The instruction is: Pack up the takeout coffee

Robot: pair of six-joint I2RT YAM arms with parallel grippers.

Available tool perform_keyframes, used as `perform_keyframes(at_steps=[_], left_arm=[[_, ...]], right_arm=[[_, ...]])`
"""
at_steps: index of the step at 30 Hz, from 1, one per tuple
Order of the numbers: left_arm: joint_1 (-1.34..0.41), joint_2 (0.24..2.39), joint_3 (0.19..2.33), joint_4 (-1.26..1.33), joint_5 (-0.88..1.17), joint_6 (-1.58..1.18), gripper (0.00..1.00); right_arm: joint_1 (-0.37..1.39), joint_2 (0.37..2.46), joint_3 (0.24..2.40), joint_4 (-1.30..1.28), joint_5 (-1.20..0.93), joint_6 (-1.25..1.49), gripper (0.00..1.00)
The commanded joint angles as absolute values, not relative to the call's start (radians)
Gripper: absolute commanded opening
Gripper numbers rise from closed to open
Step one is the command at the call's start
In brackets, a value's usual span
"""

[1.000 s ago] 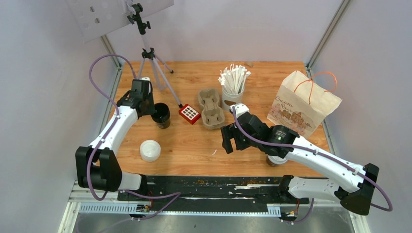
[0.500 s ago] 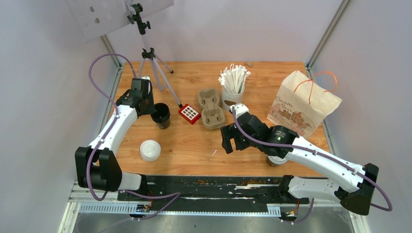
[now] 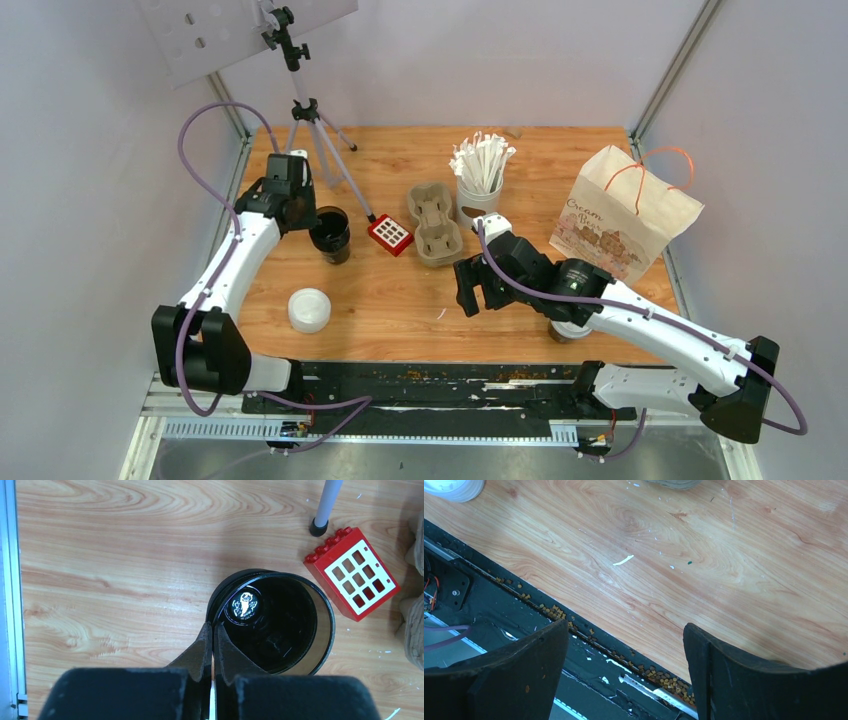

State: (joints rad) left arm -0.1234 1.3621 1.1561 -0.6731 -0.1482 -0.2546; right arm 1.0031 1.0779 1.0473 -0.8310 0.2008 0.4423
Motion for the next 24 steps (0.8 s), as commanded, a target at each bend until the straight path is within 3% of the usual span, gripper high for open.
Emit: perform_keyframes(at_steps=[1, 12, 24], left_arm=[[-0.117, 1.342, 1.221, -0.698, -0.131, -0.239, 0.0], [-0.117, 1.3, 1.382, -0.88, -0.083, -0.235, 0.0], [-0.12, 1.146, 1.403, -0.925, 0.229, -0.236, 0.0]], right_arm=[[1.008, 1.066, 1.056, -0.791, 0.207, 0.434, 0.84], [1.008, 1.052, 1.105, -0.797, 0.203, 0.433, 0.85], [1.008, 0.971, 1.262, -0.894, 0.328, 0.419, 0.85]])
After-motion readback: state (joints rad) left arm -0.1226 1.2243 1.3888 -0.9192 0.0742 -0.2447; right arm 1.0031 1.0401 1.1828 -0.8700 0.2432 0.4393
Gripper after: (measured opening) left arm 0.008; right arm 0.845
